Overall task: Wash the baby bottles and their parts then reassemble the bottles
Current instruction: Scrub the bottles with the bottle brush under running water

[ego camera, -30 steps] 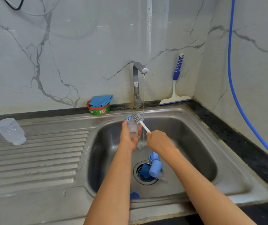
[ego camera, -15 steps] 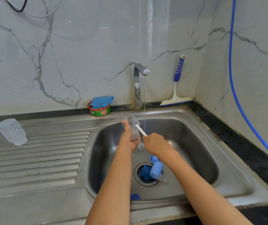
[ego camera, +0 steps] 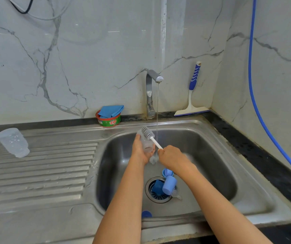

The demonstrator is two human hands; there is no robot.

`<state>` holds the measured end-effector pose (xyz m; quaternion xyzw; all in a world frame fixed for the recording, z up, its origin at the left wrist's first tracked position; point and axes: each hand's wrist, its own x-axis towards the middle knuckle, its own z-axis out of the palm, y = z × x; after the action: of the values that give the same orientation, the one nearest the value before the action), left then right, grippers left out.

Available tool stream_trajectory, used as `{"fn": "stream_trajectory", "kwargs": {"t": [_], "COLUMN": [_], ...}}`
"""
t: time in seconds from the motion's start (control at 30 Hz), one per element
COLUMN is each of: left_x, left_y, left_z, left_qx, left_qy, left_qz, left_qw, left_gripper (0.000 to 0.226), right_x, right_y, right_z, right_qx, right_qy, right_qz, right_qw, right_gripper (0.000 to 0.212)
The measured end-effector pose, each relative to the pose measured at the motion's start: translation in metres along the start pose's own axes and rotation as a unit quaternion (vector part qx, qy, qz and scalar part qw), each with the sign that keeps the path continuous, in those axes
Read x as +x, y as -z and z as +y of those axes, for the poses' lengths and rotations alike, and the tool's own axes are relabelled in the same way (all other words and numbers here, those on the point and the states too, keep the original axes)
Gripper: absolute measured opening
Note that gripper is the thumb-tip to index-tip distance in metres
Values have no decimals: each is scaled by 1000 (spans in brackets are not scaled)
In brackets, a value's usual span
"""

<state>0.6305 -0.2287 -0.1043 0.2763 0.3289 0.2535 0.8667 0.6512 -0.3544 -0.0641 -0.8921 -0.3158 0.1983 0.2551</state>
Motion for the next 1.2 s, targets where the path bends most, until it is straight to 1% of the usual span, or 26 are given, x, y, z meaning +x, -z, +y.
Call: {"fn": "stream_trajectory", "kwargs": {"t": [0.1,0.17,0.23,0.37,0.43,0.5,0.6,0.73,0.8,0.87,0.97,1.07,1.13,1.2], "left_x": [2,1,-2,-8,-8,-7,-9,-6,-4,-4,-3,-3,-5,-5], "left_y": [-1,-1,-3,-6,-6,-3,-1,-5,-7,-7,-2,-1,-1,1], "left_z": [0,-3,-6,-8,-5,-1,-1,-3,-3,-4,-4,-2,0,0], "left_qx": [33,43,37,22,-17,-50,-61,-52,-54,-58,-70,-47,-28,-36], "left_qy": [-16,-20,-12,-6,-3,0,7,16,17,19,20,13,-5,-13], "left_qz": [9,22,5,-24,-15,1,5,-17,-28,-26,-4,11,15,18], "left_qw": [999,999,999,999,1000,999,998,998,998,998,997,999,999,999], "left_gripper": [56,64,66,59,60,58,53,50,51,53,59,69,66,60], "right_x": [-3,-7,-9,-5,-4,-5,-6,-6,-4,-3,-3,-8,-9,-10], "right_y": [2,3,5,4,4,3,3,4,5,5,1,1,3,4], "right_z": [2,0,-2,-1,-2,-2,0,-3,-3,-4,-3,-3,-2,-2], "right_qx": [1,2,-5,8,1,-8,-13,-20,-20,-4,-7,-22,-17,-14], "right_qy": [-1,4,5,-6,-6,-5,-8,-3,2,-1,-10,-3,-3,-5], "right_qz": [11,27,45,60,42,16,4,54,64,57,40,26,16,4], "right_qw": [1000,1000,999,998,999,1000,1000,998,998,998,999,999,1000,1000], "right_gripper": [34,28,30,33,32,27,27,25,26,27,24,22,23,24]}}
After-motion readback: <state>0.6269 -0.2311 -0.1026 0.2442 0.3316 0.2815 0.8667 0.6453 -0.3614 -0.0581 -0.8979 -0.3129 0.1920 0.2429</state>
